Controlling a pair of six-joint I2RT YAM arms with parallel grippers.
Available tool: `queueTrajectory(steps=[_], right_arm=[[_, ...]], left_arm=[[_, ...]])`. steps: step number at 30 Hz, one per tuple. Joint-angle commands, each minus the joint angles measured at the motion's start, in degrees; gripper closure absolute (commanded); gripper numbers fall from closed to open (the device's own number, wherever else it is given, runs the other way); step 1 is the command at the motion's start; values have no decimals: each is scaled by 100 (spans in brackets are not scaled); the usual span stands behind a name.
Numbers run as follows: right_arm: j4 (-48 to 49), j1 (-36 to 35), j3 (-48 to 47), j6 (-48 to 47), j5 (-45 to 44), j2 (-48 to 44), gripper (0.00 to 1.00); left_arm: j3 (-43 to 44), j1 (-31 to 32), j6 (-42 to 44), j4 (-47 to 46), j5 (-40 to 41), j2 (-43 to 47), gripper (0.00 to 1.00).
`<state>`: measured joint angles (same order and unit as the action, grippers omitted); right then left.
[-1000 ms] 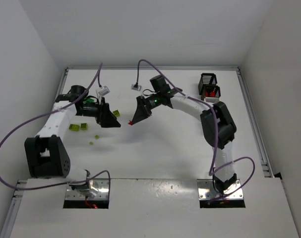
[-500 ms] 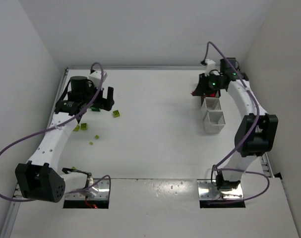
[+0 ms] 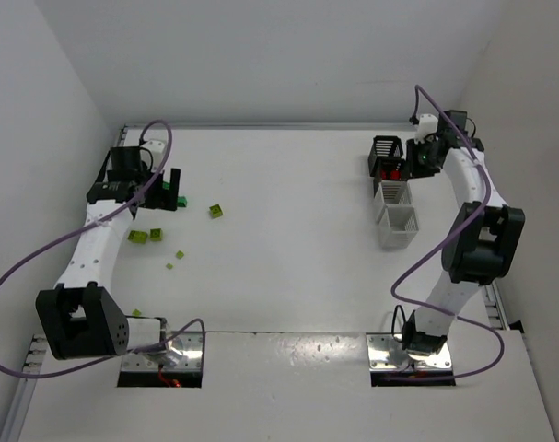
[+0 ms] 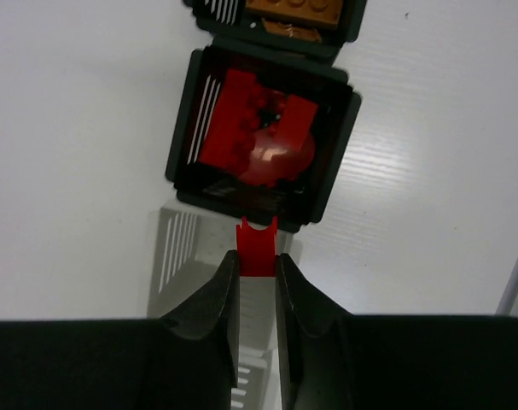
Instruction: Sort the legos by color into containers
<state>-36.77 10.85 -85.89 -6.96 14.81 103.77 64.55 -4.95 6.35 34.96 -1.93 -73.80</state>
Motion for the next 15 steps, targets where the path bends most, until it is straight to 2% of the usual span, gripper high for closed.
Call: queueTrajectory(steps=[1,8,13,15], right_arm=[[372,-48,-463,169,-390,240,100],[496,-162,-930,336,-637,627,100],[496,-162,-1035,336,-585,838,85],[496,-215,-1035,336,-584,890,82]], left_arm=[[-110,-137,33,81,-18,182,0],[-540,-507,147,256,-228,428,0],[-733,-805,218,467,62,550,0],[-786,-972,349,529,62,612,3]])
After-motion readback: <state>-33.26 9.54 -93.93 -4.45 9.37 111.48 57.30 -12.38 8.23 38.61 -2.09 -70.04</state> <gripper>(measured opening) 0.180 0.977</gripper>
